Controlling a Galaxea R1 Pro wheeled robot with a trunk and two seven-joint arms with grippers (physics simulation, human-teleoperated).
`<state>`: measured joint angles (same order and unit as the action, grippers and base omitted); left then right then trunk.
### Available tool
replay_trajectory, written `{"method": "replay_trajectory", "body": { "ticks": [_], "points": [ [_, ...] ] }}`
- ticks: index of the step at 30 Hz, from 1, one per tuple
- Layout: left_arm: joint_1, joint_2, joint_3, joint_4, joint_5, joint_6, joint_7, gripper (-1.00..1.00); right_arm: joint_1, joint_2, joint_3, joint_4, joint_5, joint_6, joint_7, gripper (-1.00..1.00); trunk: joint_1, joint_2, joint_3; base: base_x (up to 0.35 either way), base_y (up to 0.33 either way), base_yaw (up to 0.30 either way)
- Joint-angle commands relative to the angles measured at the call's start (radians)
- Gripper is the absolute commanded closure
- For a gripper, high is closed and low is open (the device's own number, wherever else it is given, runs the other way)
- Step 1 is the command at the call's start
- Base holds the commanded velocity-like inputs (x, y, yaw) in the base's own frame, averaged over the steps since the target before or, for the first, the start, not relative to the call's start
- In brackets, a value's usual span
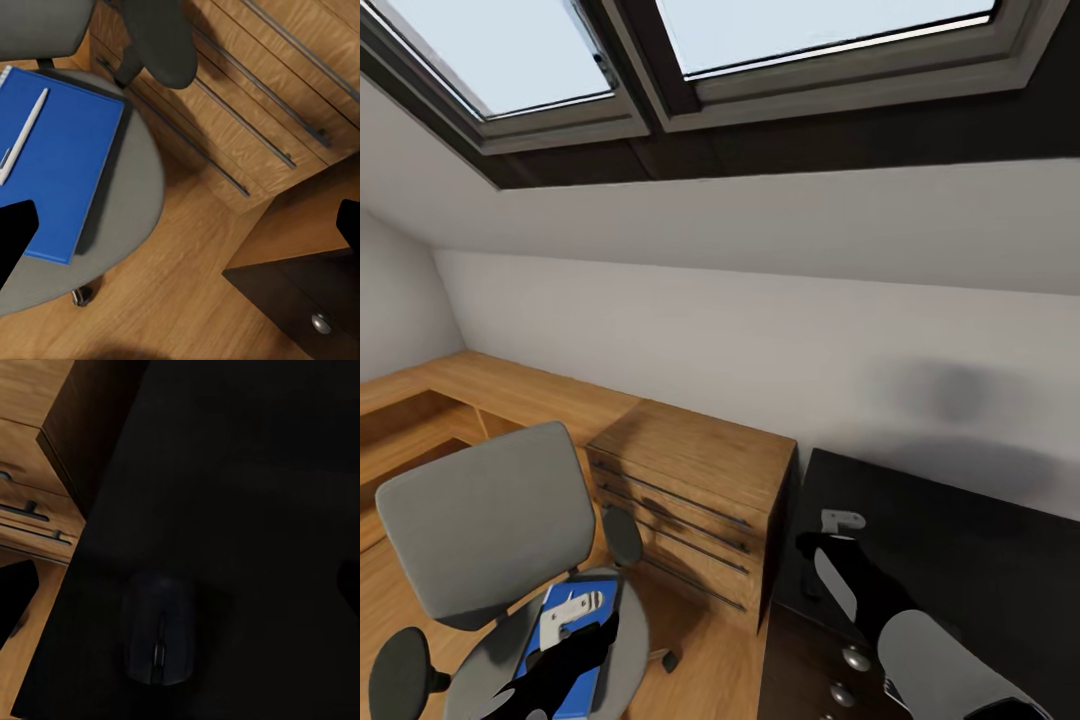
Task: In the bedroom, organize the workspace by keeping the computer under the desk, ensuring the monitor is on the desk, placing the keyboard on the desk next to the monitor, placing the mouse on the desk next to the keyboard, moving the folder from the swivel chair onto the desk next to the mouse, stacking the notebook on top of the folder with the pen on top of the notebook, and positioning the swivel chair next to the desk.
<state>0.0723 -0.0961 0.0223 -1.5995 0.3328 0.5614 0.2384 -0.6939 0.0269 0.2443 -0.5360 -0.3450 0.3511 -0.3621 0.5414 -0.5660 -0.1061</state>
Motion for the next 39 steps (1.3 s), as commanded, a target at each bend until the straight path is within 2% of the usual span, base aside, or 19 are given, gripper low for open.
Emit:
{"method": "replay_trajectory", "body": {
  "ticks": [1,39],
  "points": [
    [0.0,-0.001,0.001,-0.002,0.011,0.004,0.007,-1.0,-0.001,-0.001,0.007,0.001,-0.01,0.002,-0.009,-1.0,0.004,-0.009,-0.005,0.0,0.0,0.0],
    [0.0,-0.001,-0.004,-0.004,0.011,0.003,0.007,-1.0,-0.001,0.002,0.007,0.005,-0.009,-0.006,-0.009,-1.0,0.15,-0.275,-0.124,0.0,0.0,0.0]
  ]
}}
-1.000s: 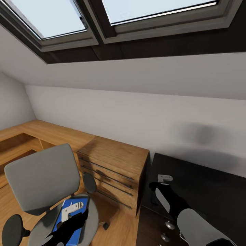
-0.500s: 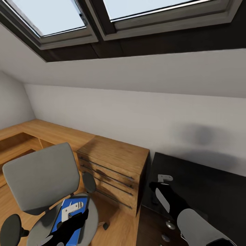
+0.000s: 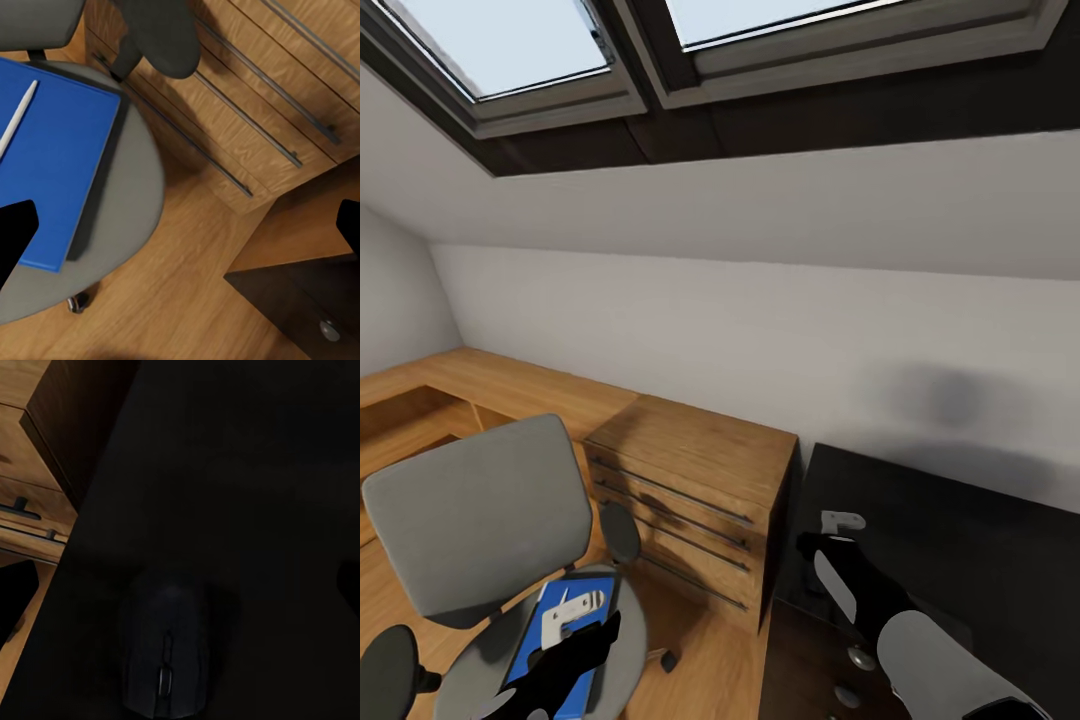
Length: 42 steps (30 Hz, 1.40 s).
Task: In the bedroom, organize the workspace by keeping the computer under the desk, ensuring the monitor is on the desk, placing the keyboard on the desk next to the monitor, placing the mouse on the desk next to the keyboard, moving the folder from the swivel chair onto the desk next to the mouse, stacking the notebook on top of the folder with the pen on top of the notebook, and positioning the swivel chair next to the desk.
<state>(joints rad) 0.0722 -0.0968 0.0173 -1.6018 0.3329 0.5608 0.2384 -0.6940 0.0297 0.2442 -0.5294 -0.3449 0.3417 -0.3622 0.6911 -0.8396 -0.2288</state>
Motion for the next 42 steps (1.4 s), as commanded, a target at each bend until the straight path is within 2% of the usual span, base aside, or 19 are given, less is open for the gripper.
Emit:
{"method": "replay_trajectory", "body": {
  "ticks": [1,13,27,33,39,42],
  "points": [
    [0.0,-0.001,0.001,-0.002,0.011,0.004,0.007,-1.0,-0.001,-0.001,0.007,-0.001,-0.009,0.004,-0.009,-1.0,0.004,-0.008,-0.004,0.0,0.0,0.0],
    [0.0,-0.001,0.005,-0.003,0.011,0.004,0.007,-1.0,-0.002,0.0,0.007,0.025,-0.01,0.006,-0.009,-1.0,0.05,-0.092,-0.042,0.0,0.0,0.0],
    [0.0,-0.001,0.006,-0.003,0.011,0.004,0.007,-1.0,-0.004,0.026,0.006,0.046,-0.013,0.017,-0.009,-1.0,0.104,-0.19,-0.086,0.0,0.0,0.0],
    [0.0,-0.001,0.005,-0.003,0.011,0.004,0.008,-1.0,-0.004,0.041,0.006,0.058,-0.013,0.016,-0.009,-1.0,0.104,-0.19,-0.086,0.0,0.0,0.0],
    [0.0,-0.001,0.004,-0.003,0.011,0.004,0.009,-1.0,-0.004,0.042,0.006,0.059,-0.013,0.016,-0.009,-1.0,0.127,-0.232,-0.105,0.0,0.0,0.0],
    [0.0,-0.001,0.004,-0.003,0.011,0.004,0.009,-1.0,-0.004,0.041,0.005,0.06,-0.011,0.016,-0.009,-1.0,0.127,-0.232,-0.105,0.0,0.0,0.0]
  ]
}}
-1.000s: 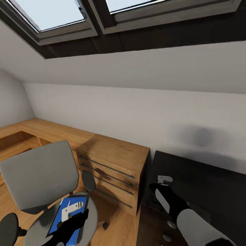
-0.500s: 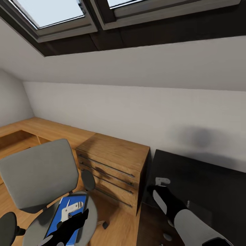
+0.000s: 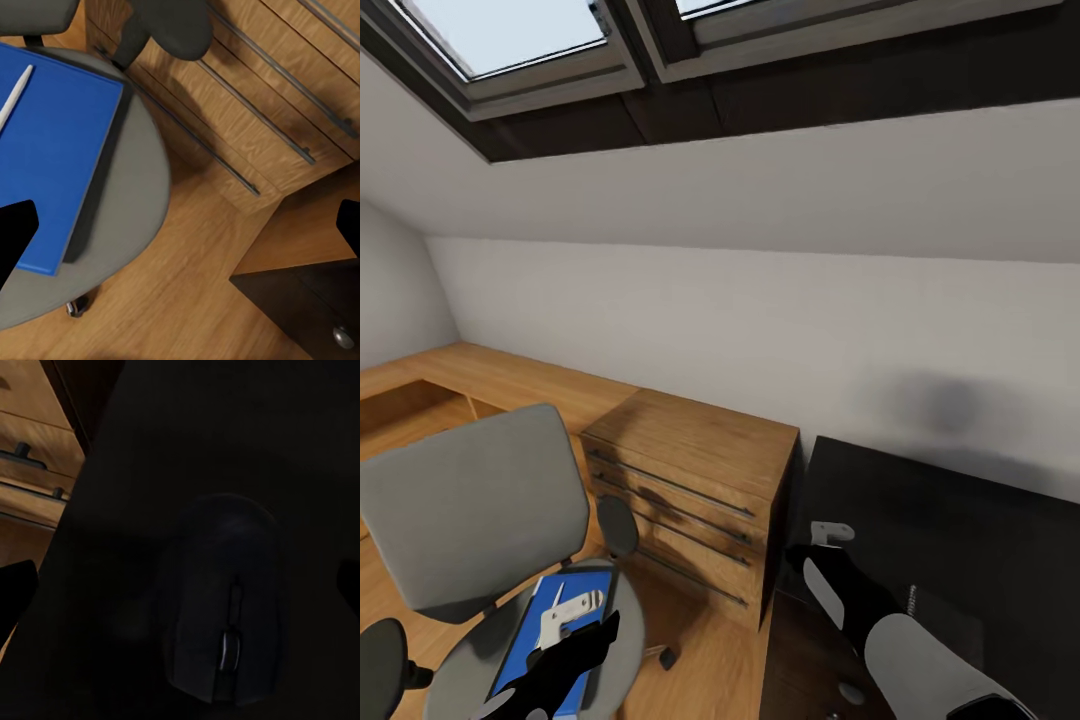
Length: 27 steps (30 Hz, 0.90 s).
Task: In the bedroom, organize the workspace by keeping the computer under the desk, ensuring the monitor is on the desk, placing the keyboard on the desk next to the monitor, placing the mouse on the desk next to the keyboard, moving the folder from the swivel chair onto the desk next to the mouse, stacking the notebook on top of the folder with the pen on top of the notebook, and positioning the swivel chair next to the desk.
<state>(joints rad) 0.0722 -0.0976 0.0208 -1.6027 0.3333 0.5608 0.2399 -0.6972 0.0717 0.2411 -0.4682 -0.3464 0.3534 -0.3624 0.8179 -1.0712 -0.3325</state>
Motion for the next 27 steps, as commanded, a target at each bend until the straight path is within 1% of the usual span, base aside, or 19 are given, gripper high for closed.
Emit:
{"method": "replay_trajectory", "body": {
  "ticks": [1,21,27],
  "points": [
    [0.0,-0.001,0.001,-0.002,0.011,0.004,0.007,-1.0,-0.001,-0.001,0.008,-0.002,-0.01,0.004,-0.009,-1.0,0.0,-0.001,-0.001,0.0,0.0,0.0],
    [0.0,0.001,0.002,0.004,0.01,0.002,0.007,-1.0,-0.003,-0.017,-0.003,0.0,-0.014,0.003,-0.012,-1.0,0.0,-0.001,-0.001,0.0,0.0,0.0],
    [0.0,0.001,-0.001,0.004,0.01,0.002,0.006,-1.0,-0.004,-0.022,-0.005,0.0,-0.014,0.002,-0.013,-1.0,0.0,-0.001,-0.001,0.092,0.0,0.0]
  ]
}}
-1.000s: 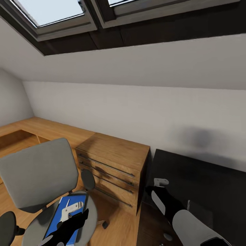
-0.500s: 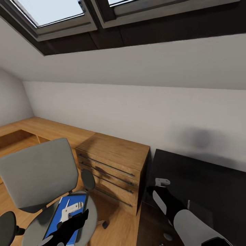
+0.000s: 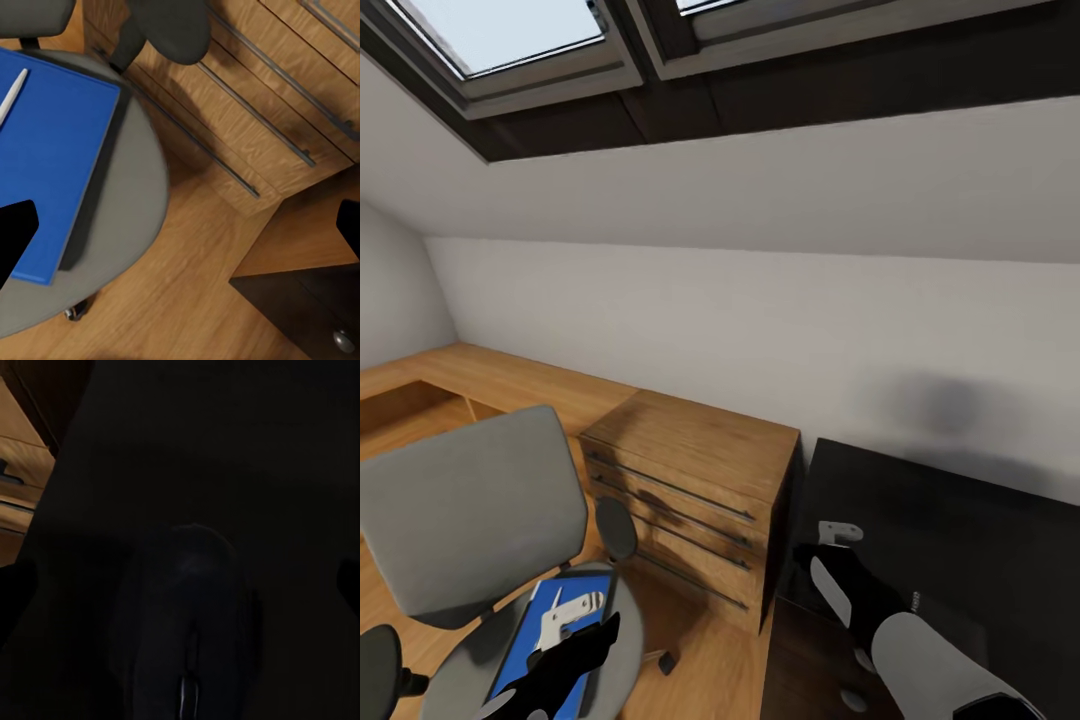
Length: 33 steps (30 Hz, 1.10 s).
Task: In the bedroom, organize the workspace by keeping the computer under the desk, ensuring the monitor is on the desk, placing the keyboard on the desk next to the monitor, placing the mouse on the desk next to the keyboard, moving the folder from the swivel chair onto the desk next to the mouse, stacking the notebook on top of the folder with the pen on top of the notebook, and positioning the swivel chair next to the desk.
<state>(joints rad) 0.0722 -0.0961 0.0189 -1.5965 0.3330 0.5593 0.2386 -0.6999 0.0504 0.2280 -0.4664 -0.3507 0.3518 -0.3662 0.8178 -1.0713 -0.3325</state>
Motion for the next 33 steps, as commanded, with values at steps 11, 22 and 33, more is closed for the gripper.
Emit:
{"method": "replay_trajectory", "body": {
  "ticks": [11,22,33],
  "points": [
    [0.0,-0.003,-0.005,-0.002,0.011,0.005,0.007,-1.0,-0.001,-0.012,0.008,0.0,-0.012,0.005,-0.009,-1.0,0.0,-0.001,-0.001,0.015,0.0,0.0],
    [0.0,-0.004,-0.008,-0.002,0.011,0.005,0.011,-1.0,-0.001,-0.01,0.008,0.012,-0.013,0.007,-0.009,-1.0,0.023,-0.043,-0.02,0.0,0.0,0.0],
    [0.0,-0.004,-0.007,-0.002,0.011,0.005,0.011,-1.0,-0.001,-0.006,0.009,0.017,-0.013,0.007,-0.009,-1.0,0.031,-0.057,-0.026,0.0,0.0,0.0]
  ]
}}
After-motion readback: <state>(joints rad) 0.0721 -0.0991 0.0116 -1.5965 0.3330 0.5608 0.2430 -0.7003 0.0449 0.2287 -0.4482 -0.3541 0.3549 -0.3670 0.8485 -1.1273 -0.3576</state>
